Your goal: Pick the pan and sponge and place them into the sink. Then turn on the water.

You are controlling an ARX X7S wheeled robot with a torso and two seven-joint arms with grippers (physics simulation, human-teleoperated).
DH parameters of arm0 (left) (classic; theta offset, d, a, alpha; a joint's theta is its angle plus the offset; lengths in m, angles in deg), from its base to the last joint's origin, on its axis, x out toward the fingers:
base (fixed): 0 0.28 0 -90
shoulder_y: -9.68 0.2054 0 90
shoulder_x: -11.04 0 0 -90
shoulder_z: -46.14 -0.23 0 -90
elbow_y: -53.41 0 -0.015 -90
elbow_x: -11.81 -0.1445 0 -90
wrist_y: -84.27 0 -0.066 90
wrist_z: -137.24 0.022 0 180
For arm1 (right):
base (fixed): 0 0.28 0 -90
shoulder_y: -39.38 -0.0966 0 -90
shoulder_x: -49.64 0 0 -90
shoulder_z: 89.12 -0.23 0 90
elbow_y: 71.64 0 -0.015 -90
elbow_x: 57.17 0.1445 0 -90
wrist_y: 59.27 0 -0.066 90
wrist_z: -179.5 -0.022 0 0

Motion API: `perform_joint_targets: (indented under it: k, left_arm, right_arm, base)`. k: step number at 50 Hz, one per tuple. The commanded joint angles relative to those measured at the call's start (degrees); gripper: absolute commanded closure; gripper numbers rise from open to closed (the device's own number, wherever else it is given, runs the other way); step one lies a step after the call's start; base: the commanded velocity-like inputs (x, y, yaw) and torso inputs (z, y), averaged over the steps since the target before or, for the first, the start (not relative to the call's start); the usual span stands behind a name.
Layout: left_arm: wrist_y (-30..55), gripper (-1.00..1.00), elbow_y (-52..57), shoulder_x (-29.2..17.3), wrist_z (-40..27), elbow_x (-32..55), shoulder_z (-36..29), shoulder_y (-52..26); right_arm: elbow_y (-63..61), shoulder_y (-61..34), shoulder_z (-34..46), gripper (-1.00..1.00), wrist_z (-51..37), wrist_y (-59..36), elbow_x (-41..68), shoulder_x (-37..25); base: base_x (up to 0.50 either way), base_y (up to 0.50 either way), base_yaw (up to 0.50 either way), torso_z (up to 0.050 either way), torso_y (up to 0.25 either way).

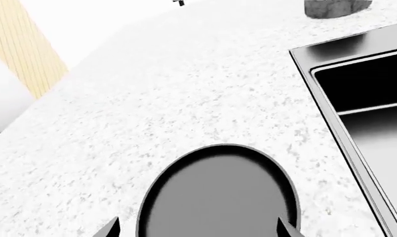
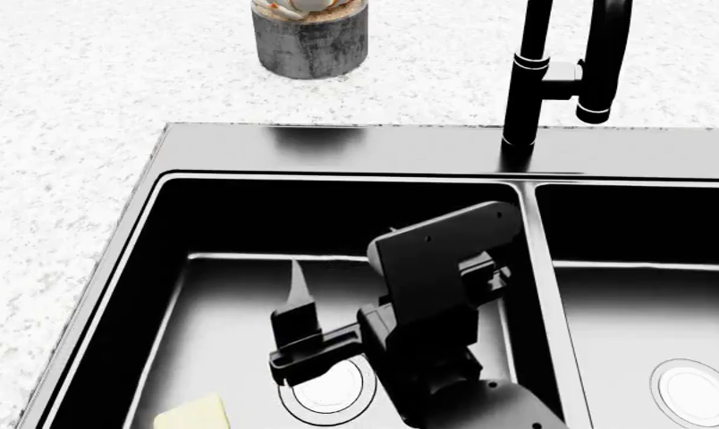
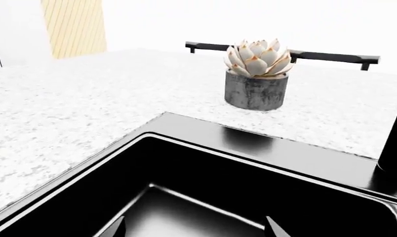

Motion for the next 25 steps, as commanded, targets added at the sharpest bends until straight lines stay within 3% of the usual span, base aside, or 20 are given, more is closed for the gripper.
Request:
perform_joint_targets:
  k: [1,12,25]
  left_arm:
    - [1.73,-1.00,-2.24,-4.67,7.39,1.82,9.60,10.55]
    - [2.68,-1.00,-1.29,-1.17,7.50,8.14,17.57,18.86]
    - [-5.64,-1.00,-4.58,2.15,12.60,0.17,16.37,28.37]
  right_arm:
    - [0.02,0.34,0.31,-1.00,0.02,0.44,0.23,-0.10]
    - [0.66,0.49,0.73,-1.00,0.29,0.89,0.46,0.00]
    - [1.72,0.42,1.48,-1.00,0.57,1.27,0.57,0.28]
  base:
    - [0.00,0.00,0.00,0.000,0.000]
    - [0.00,0.00,0.00,0.000,0.000]
    - [0.00,0.00,0.00,0.000,0.000]
